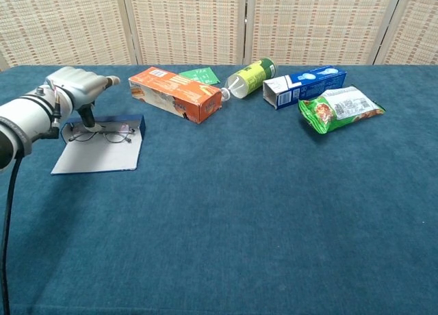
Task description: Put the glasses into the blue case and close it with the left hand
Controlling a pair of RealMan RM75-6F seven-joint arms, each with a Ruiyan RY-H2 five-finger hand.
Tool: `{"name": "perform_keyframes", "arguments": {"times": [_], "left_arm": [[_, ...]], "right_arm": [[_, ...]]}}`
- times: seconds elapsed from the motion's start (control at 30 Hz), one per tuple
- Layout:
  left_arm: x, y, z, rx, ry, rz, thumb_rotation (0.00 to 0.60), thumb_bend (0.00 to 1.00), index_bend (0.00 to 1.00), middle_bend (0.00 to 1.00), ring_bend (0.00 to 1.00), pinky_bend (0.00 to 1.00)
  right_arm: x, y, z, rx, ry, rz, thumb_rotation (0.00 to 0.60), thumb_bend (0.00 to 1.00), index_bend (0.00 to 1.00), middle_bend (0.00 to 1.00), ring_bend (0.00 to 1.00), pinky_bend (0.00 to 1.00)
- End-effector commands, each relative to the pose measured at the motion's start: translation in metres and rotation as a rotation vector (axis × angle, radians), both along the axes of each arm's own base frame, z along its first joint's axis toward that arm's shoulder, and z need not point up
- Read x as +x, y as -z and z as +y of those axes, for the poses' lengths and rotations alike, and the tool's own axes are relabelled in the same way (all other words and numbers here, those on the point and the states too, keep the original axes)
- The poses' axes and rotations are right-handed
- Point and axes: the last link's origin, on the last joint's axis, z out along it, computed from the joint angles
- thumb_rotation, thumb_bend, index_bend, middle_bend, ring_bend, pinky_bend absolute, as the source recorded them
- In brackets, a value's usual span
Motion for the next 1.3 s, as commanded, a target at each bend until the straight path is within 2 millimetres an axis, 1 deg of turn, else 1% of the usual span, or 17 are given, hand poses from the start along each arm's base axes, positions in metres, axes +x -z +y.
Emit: {"name": "perform_keyframes", "arguments": {"times": [0.03, 0.17, 0.33, 0.5, 0.67, 0.77, 0.83, 0.93, 1.0, 1.07, 1.13, 1.2, 1.27, 1.3], "left_arm": [[-0.001, 0.000, 0.002, 0.004, -0.013, -0.001, 0.600, 0.23, 0.00, 0.91, 1.00, 1.00], [-0.001, -0.002, 0.002, 0.006, -0.016, -0.009, 0.600, 0.23, 0.00, 0.91, 1.00, 1.00], [-0.002, -0.004, -0.009, -0.011, -0.001, 0.000, 0.600, 0.23, 0.00, 0.91, 1.00, 1.00], [-0.002, -0.003, -0.015, -0.026, -0.012, -0.006, 0.600, 0.23, 0.00, 0.91, 1.00, 1.00], [-0.002, -0.015, -0.027, 0.010, 0.005, -0.073, 0.600, 0.23, 0.00, 0.89, 0.99, 1.00], [-0.002, -0.026, -0.038, 0.037, 0.018, -0.168, 0.600, 0.23, 0.00, 0.83, 0.93, 1.00], [-0.004, -0.035, -0.047, 0.059, 0.050, -0.210, 0.600, 0.23, 0.00, 0.76, 0.83, 1.00], [-0.007, -0.046, -0.062, 0.073, 0.104, -0.231, 0.600, 0.23, 0.00, 0.67, 0.69, 0.99], [-0.010, -0.050, -0.070, 0.066, 0.134, -0.227, 0.600, 0.23, 0.01, 0.60, 0.59, 0.94], [-0.014, -0.054, -0.081, 0.050, 0.157, -0.218, 0.600, 0.23, 0.04, 0.50, 0.49, 0.83], [-0.017, -0.057, -0.090, 0.047, 0.169, -0.216, 0.600, 0.23, 0.05, 0.43, 0.42, 0.73], [-0.020, -0.060, -0.099, 0.047, 0.182, -0.219, 0.600, 0.23, 0.06, 0.39, 0.38, 0.65], [-0.024, -0.060, -0.108, 0.032, 0.193, -0.207, 0.600, 0.23, 0.06, 0.33, 0.31, 0.51], [-0.025, -0.059, -0.111, 0.025, 0.195, -0.208, 0.600, 0.23, 0.06, 0.30, 0.28, 0.46]], "right_arm": [[0.000, 0.000, 0.000, 0.000, -0.001, 0.000, 0.600, 0.25, 0.05, 0.17, 0.21, 0.32], [0.001, 0.000, 0.000, -0.001, 0.000, 0.000, 0.600, 0.25, 0.05, 0.17, 0.21, 0.32], [0.000, 0.002, -0.001, 0.005, 0.000, -0.001, 0.600, 0.25, 0.05, 0.17, 0.21, 0.32], [0.001, 0.002, -0.002, 0.003, -0.005, -0.003, 0.600, 0.25, 0.05, 0.17, 0.21, 0.32], [0.001, 0.000, 0.000, -0.002, -0.004, -0.001, 0.600, 0.25, 0.05, 0.17, 0.21, 0.32], [0.000, 0.000, 0.000, -0.004, -0.005, -0.002, 0.600, 0.25, 0.05, 0.17, 0.21, 0.32], [0.001, -0.001, -0.001, -0.006, -0.010, -0.001, 0.600, 0.25, 0.05, 0.17, 0.21, 0.32], [0.002, -0.002, -0.003, -0.014, -0.020, 0.002, 0.600, 0.25, 0.05, 0.17, 0.21, 0.32], [0.003, -0.001, -0.003, -0.016, -0.024, 0.000, 0.600, 0.25, 0.05, 0.17, 0.21, 0.32], [0.005, -0.001, -0.003, -0.017, -0.029, -0.003, 0.600, 0.25, 0.05, 0.17, 0.22, 0.32], [0.006, -0.002, -0.003, -0.021, -0.032, -0.003, 0.600, 0.25, 0.05, 0.17, 0.22, 0.32], [0.008, -0.003, -0.003, -0.029, -0.038, -0.004, 0.600, 0.25, 0.05, 0.17, 0.21, 0.31], [0.009, -0.005, -0.003, -0.036, -0.045, -0.002, 0.600, 0.25, 0.05, 0.17, 0.19, 0.30], [0.010, -0.006, -0.003, -0.039, -0.049, 0.000, 0.600, 0.25, 0.05, 0.17, 0.19, 0.29]]}}
